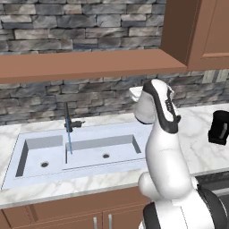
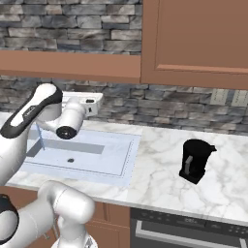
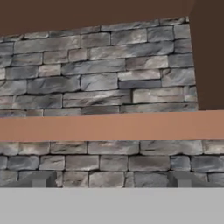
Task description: Turn on the sink faucet and place the jug under the water for a few seconds to fill it up.
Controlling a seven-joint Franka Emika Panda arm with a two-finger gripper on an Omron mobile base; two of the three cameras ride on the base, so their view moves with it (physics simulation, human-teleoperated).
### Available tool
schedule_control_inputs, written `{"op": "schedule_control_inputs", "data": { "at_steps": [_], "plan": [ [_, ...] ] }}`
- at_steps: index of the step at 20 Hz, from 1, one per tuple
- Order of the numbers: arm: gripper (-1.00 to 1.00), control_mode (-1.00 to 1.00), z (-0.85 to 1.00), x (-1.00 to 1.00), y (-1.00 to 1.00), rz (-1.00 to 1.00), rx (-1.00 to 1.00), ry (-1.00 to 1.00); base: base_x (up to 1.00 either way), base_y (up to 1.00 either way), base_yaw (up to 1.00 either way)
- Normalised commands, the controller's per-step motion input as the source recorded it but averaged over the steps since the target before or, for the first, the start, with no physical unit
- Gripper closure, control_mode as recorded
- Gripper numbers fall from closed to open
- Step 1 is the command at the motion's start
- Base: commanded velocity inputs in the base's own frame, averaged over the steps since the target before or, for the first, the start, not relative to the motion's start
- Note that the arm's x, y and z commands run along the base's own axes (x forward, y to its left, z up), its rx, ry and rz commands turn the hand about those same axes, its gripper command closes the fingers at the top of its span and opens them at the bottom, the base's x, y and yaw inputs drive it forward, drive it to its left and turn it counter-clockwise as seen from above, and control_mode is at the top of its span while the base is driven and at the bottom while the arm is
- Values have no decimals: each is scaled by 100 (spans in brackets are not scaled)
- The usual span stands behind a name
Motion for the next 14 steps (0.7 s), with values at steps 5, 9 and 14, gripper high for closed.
{"op": "schedule_control_inputs", "data": {
  "at_steps": [5, 9, 14],
  "plan": [
    [-100, -100, 54, -60, -100, -14, 3, 16, 0, 0, 0],
    [-100, -100, -1, -84, -99, -17, 5, 11, 0, 0, 0],
    [-100, -100, -53, -93, -82, -21, 2, 3, 0, 0, 0]
  ]
}}
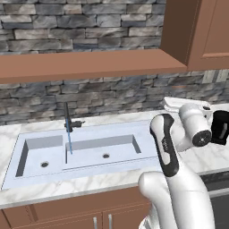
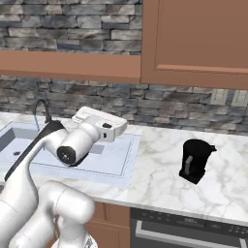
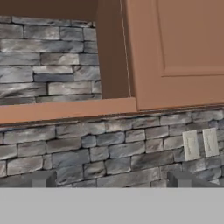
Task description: Turn on the sink faucet and place the jug under the water for a few seconds to fill it up.
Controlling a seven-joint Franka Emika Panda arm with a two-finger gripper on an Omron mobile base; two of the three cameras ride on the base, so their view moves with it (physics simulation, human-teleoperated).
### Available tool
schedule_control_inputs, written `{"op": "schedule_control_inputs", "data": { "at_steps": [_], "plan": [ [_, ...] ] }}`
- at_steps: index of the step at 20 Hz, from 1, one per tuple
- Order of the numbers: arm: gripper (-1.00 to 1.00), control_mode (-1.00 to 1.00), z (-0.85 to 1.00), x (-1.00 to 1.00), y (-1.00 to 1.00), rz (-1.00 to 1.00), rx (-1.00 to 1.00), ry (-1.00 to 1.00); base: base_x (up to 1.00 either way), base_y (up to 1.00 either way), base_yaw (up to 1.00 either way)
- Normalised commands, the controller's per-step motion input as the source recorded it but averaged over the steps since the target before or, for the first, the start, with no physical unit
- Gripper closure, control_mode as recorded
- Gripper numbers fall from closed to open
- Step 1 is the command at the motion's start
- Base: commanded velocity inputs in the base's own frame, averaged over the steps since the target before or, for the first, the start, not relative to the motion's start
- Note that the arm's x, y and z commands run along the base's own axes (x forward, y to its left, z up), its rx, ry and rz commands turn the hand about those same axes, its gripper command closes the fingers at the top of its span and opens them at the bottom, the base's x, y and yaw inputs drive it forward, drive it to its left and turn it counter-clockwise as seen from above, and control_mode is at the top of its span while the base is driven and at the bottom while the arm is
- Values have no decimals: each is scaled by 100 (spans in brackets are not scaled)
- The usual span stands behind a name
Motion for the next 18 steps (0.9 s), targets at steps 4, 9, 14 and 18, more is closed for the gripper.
{"op": "schedule_control_inputs", "data": {
  "at_steps": [4, 9, 14, 18],
  "plan": [
    [-100, -100, -44, -76, -81, -22, 3, 0, 0, 0, 0],
    [-100, -100, -14, -22, -88, -22, 7, 4, 0, 0, 0],
    [-100, -100, -26, -6, -92, -18, 9, 10, 0, 0, 0],
    [-100, -100, -48, 0, -69, -8, 3, 4, 0, 0, 0]
  ]
}}
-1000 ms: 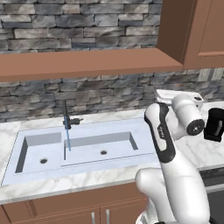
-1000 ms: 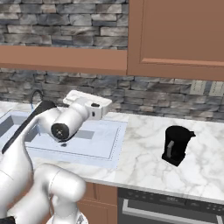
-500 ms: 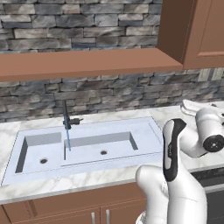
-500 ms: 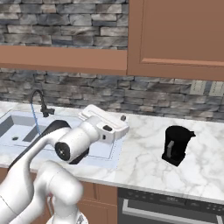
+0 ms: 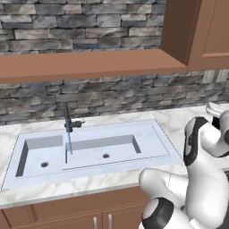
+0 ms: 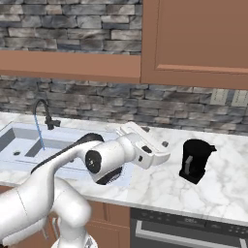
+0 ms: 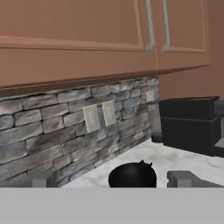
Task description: Turn on the sink faucet and place the jug under the water for a few seconds to fill it up.
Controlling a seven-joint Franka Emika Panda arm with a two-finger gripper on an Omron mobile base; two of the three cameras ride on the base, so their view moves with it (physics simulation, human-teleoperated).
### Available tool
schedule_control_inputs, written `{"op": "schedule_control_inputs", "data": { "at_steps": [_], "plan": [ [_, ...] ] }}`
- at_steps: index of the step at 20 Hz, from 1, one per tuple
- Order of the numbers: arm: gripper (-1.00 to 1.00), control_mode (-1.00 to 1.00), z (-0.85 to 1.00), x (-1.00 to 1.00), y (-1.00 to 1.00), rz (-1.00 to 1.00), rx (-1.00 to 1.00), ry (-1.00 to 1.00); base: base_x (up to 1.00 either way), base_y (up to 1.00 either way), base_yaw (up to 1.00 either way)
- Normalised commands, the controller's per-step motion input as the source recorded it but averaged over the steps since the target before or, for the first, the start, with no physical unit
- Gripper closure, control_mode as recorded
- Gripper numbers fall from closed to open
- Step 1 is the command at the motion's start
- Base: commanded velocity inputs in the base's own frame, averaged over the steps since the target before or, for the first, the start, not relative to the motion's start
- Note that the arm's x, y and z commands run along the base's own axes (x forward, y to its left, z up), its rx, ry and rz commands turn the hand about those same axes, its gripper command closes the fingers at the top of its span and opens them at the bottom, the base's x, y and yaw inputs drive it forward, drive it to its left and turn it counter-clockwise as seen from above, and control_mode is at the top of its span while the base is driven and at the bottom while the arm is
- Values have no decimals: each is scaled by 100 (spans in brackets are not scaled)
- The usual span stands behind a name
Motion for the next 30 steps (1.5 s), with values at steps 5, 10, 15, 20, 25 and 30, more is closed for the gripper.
{"op": "schedule_control_inputs", "data": {
  "at_steps": [5, 10, 15, 20, 25, 30],
  "plan": [
    [-100, -100, -57, 0, -48, -1, 0, 1, 0, 0, 0],
    [-100, -100, -56, 0, -27, 0, 0, 0, 0, 0, 0],
    [-100, -100, -30, 0, -27, 0, 0, 0, 0, 0, 0],
    [-100, -100, -38, 0, -15, 0, -2, -3, 0, 0, 0],
    [-100, -100, -41, 0, -9, 0, -10, -2, 0, 0, 0],
    [-100, -100, -19, 4, -18, 0, -5, 0, 0, 0, 0]
  ]
}}
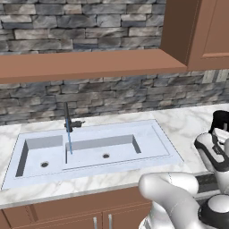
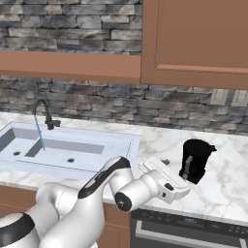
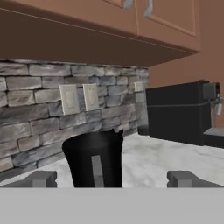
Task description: Turn on the sink faucet and place the jug under the water for a few seconds to fill it up.
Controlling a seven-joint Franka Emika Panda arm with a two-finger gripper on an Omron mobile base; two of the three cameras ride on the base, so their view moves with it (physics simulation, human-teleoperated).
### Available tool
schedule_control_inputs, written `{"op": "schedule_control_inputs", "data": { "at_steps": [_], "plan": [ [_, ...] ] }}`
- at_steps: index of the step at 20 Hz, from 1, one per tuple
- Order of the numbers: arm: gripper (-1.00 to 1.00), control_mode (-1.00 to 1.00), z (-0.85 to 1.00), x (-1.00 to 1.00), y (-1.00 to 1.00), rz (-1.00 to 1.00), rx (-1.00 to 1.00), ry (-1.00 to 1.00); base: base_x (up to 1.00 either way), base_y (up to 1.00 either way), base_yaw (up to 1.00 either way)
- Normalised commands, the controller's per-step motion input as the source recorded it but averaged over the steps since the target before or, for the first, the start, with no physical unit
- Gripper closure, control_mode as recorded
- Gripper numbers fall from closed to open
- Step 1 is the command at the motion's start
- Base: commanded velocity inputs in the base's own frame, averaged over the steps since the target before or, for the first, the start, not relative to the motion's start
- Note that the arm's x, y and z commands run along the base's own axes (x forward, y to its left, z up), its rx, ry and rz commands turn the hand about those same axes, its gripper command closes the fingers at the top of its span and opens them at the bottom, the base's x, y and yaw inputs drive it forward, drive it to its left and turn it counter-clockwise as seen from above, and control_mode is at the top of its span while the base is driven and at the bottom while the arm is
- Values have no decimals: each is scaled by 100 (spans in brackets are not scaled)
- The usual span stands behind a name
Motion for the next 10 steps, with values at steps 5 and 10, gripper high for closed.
{"op": "schedule_control_inputs", "data": {
  "at_steps": [5, 10],
  "plan": [
    [-100, -100, -18, 12, -18, 0, -3, 0, 0, 0, 0],
    [-100, -100, -22, 25, -11, 1, -1, 0, 0, 0, 0]
  ]
}}
